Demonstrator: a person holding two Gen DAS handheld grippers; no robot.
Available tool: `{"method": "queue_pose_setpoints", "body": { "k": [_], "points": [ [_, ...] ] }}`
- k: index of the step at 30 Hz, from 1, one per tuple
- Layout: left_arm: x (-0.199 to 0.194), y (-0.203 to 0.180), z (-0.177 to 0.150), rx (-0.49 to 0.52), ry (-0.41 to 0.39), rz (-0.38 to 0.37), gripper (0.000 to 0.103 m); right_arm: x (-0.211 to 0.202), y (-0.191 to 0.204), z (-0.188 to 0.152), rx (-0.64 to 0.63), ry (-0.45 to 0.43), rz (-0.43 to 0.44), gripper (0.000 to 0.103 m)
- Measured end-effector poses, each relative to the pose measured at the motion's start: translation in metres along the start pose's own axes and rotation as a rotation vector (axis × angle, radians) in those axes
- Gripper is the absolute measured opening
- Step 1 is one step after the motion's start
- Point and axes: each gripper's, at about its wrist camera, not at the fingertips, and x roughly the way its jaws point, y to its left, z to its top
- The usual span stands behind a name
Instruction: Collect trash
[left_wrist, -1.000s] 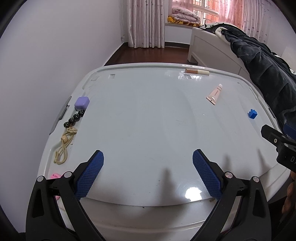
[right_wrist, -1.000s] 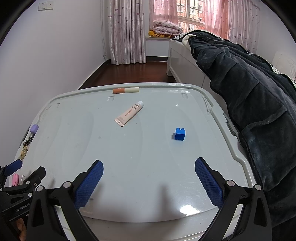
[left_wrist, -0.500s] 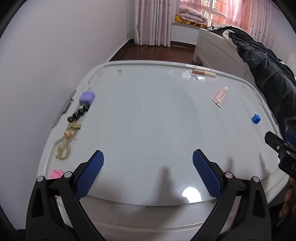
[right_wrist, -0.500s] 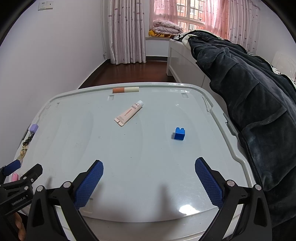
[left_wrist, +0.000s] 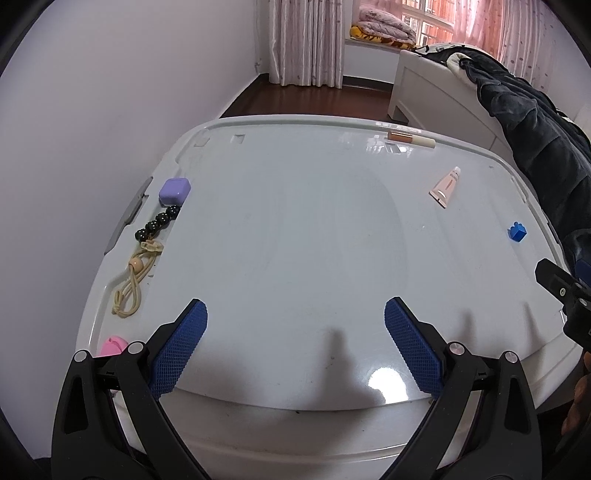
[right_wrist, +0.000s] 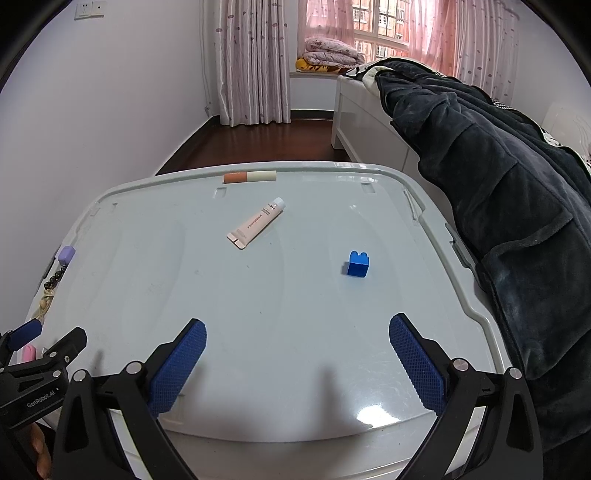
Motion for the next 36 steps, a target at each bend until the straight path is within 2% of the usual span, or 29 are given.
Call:
{"method": "queue_pose_setpoints", "body": {
  "k": [36],
  "points": [
    [-0.0028,0.0029,0.0032,-0.003,-0.021,0.025,0.094,0.0047,-0.0004,-0.0026,0.001,0.019,-0.003,0.098]
  ]
}}
